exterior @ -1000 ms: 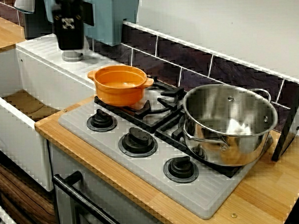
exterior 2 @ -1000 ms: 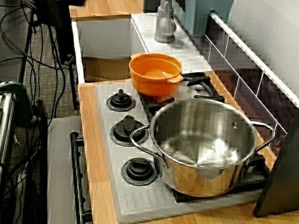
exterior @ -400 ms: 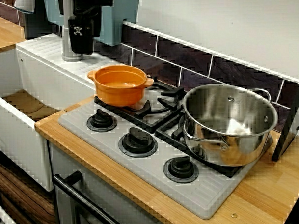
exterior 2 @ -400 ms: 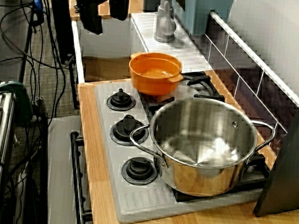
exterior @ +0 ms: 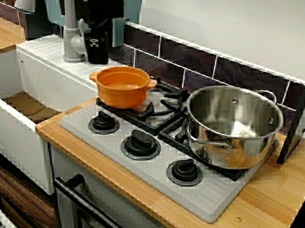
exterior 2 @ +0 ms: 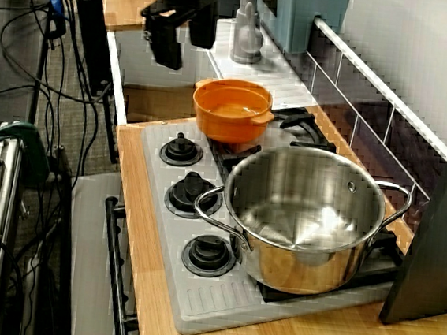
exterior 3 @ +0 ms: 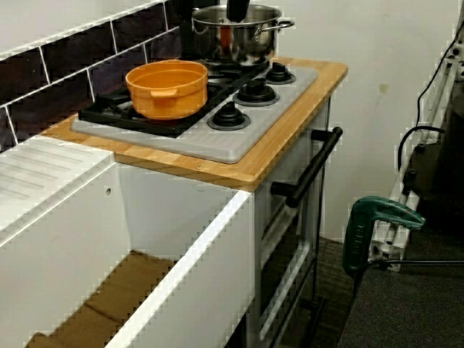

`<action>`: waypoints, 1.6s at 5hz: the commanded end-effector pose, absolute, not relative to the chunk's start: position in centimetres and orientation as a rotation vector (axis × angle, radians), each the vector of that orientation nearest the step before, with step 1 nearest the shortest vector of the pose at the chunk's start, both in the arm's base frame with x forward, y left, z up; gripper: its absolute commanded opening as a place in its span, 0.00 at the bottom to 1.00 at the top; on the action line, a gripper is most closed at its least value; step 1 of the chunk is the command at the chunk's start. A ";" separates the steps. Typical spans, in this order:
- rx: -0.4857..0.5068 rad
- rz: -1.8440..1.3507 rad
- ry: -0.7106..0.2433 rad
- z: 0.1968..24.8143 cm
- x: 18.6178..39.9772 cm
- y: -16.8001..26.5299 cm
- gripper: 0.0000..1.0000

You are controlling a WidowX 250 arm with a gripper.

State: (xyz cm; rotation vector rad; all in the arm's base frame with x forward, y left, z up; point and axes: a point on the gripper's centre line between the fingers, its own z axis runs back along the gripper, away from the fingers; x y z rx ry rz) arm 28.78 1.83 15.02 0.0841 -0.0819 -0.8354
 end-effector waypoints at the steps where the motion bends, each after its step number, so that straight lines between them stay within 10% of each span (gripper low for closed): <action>1: 0.094 -0.836 -0.103 15.3 28.8 1.2 1.00; 8: 0.134 -1.184 -0.040 12.1 32.1 2.4 1.00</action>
